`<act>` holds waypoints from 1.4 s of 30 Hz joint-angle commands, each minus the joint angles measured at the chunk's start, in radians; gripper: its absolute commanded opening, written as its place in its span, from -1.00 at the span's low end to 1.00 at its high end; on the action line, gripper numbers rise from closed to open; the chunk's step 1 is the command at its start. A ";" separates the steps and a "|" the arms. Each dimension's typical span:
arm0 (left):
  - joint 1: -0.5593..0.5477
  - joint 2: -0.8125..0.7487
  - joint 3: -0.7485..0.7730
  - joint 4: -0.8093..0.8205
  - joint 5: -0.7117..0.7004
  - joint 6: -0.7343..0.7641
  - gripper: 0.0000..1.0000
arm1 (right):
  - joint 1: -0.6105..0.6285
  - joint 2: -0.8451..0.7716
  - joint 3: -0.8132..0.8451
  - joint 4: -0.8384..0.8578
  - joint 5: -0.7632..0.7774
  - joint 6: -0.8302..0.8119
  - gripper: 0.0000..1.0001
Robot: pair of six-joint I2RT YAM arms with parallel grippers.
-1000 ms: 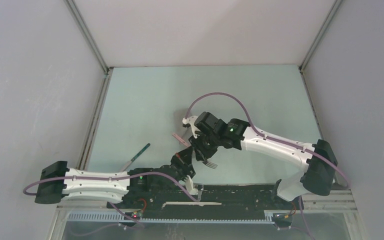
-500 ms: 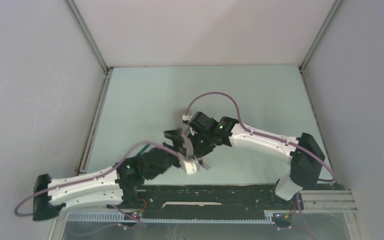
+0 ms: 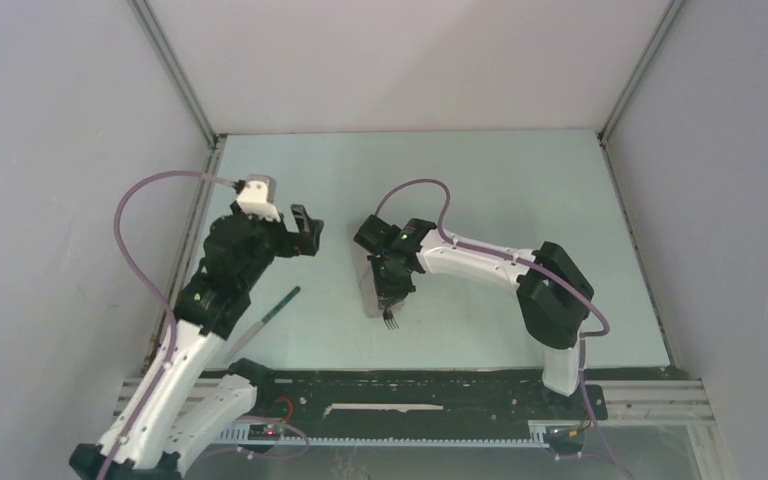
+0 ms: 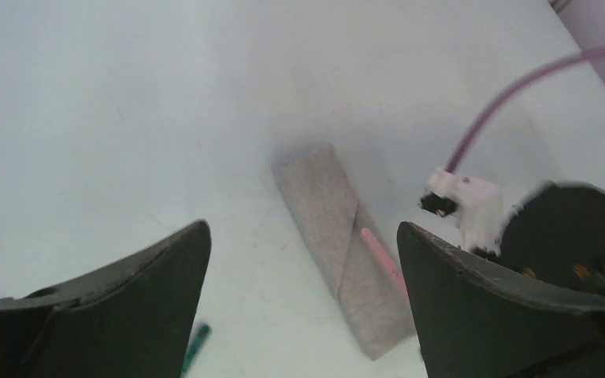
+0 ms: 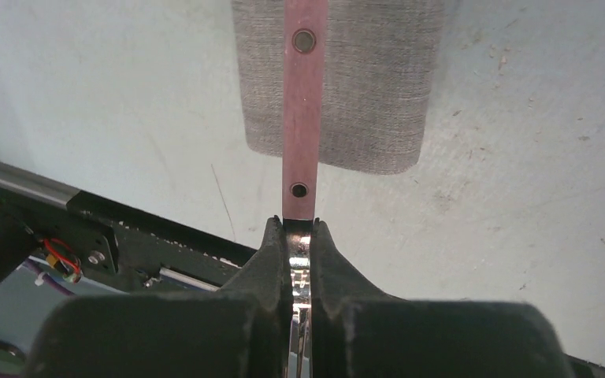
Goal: Fold the napkin into a case and place the utensils inside
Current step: Insert the fork into the folded napkin.
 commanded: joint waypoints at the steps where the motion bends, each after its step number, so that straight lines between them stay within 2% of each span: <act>1: 0.241 0.136 0.003 0.016 0.382 -0.398 0.89 | -0.009 0.027 0.044 -0.053 0.039 0.079 -1.00; 4: 0.346 0.281 -0.042 0.110 0.558 -0.549 0.85 | -0.012 0.056 0.076 -0.081 0.039 0.073 -1.00; 7: 0.352 0.431 -0.041 0.154 0.622 -0.590 0.86 | -0.012 0.068 0.090 -0.096 0.064 0.076 -1.00; 10: 0.347 0.552 -0.016 0.154 0.622 -0.588 0.94 | -0.019 0.083 0.087 -0.087 0.056 0.075 -1.00; 13: 0.336 0.614 0.010 0.140 0.612 -0.583 0.90 | -0.027 0.111 0.099 -0.074 0.050 0.065 -1.00; 15: 0.322 0.648 0.022 0.139 0.612 -0.583 0.76 | -0.030 0.128 0.117 -0.078 0.050 0.057 -1.00; 18: 0.306 0.724 0.043 0.158 0.683 -0.604 0.42 | -0.034 0.146 0.135 -0.077 0.053 0.048 -1.00; 24: 0.295 0.842 0.093 0.192 0.723 -0.627 0.09 | -0.035 0.171 0.178 -0.080 0.108 0.019 -1.00; 31: 0.289 0.961 0.179 0.220 0.749 -0.682 -0.14 | -0.051 0.194 0.191 -0.056 0.134 -0.002 -1.00; 42: 0.276 1.083 0.312 0.238 0.743 -0.729 -0.17 | -0.025 0.206 0.188 -0.067 0.103 -0.002 -1.00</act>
